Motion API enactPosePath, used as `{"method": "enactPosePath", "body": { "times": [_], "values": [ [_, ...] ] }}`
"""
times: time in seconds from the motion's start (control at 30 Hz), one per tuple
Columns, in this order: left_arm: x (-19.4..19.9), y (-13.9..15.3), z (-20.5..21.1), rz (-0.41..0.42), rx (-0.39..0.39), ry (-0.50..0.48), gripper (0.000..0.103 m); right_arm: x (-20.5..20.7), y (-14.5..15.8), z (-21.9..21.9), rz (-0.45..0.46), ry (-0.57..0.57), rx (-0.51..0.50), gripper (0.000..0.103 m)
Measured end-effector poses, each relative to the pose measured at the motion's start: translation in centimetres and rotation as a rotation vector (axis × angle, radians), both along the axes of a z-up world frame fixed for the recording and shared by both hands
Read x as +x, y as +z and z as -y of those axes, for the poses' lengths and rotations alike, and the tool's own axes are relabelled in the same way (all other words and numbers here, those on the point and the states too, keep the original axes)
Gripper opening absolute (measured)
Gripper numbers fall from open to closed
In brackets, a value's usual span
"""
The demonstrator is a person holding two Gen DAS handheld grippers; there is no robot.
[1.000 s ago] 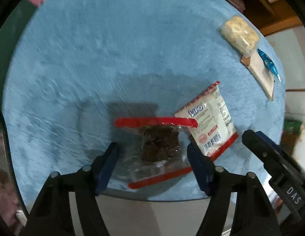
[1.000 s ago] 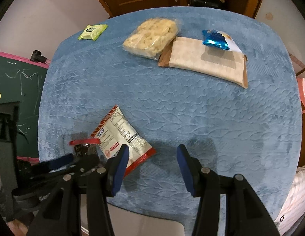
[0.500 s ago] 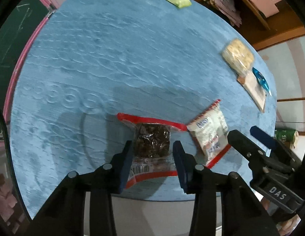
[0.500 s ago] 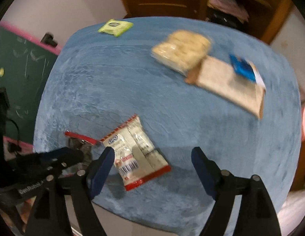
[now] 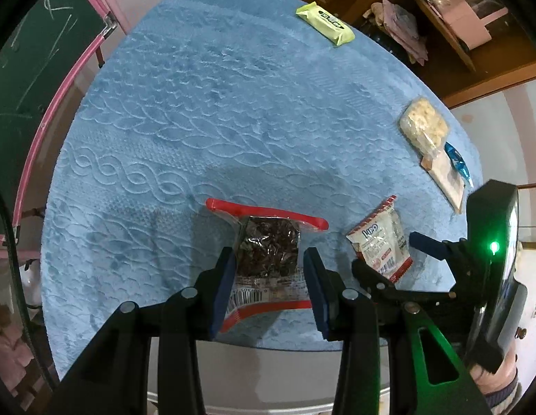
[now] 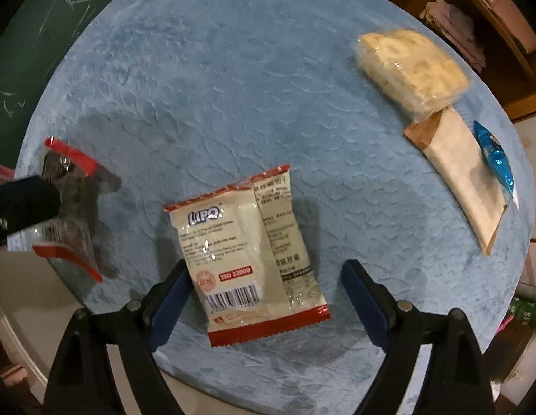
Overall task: Organize snacks
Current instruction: 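Grasp the red-edged dark bag with left tool while right tool grasps LIPO bag, then carry both bags over the tray and release them inside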
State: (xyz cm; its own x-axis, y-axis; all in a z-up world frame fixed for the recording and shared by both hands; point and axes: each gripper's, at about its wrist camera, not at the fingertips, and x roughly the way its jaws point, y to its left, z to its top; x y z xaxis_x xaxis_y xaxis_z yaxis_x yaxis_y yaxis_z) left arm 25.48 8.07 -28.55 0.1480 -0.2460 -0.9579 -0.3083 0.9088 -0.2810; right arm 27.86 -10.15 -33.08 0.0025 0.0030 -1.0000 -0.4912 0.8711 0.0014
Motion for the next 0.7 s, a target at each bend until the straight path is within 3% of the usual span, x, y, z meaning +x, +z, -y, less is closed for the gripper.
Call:
{"method": "enactPosePath", "body": {
  "times": [0.03,0.1,0.17,0.4,0.53,0.7],
  "values": [
    [-0.1,0.2,-0.1,0.002,0.001,-0.004,0.039,0.1,0.0,0.1,-0.001,-0.011,-0.003,0.083],
    [-0.3,0.8,0.1,0.014,0.007,-0.014,0.039,0.2,0.4,0.0,0.01,-0.009,0.004,0.062],
    [-0.7,1.5,0.6,0.028,0.011,-0.023,0.039,0.1,1.0,0.0,0.032,-0.005,-0.004,0.055],
    [-2.9,6.8,0.4,0.124,-0.008,-0.039,0.039,-0.8,6.1,1.9,0.15,-0.097,0.072,0.054],
    [-5.2,11.0,0.3,0.202,-0.023,-0.063,0.039,-2.9,11.6,3.9,0.23,-0.185,0.168,0.054],
    [-9.2,16.3,0.9,0.299,-0.004,-0.099,0.039,-8.9,18.8,4.7,0.333,-0.229,0.3,0.055]
  ]
}}
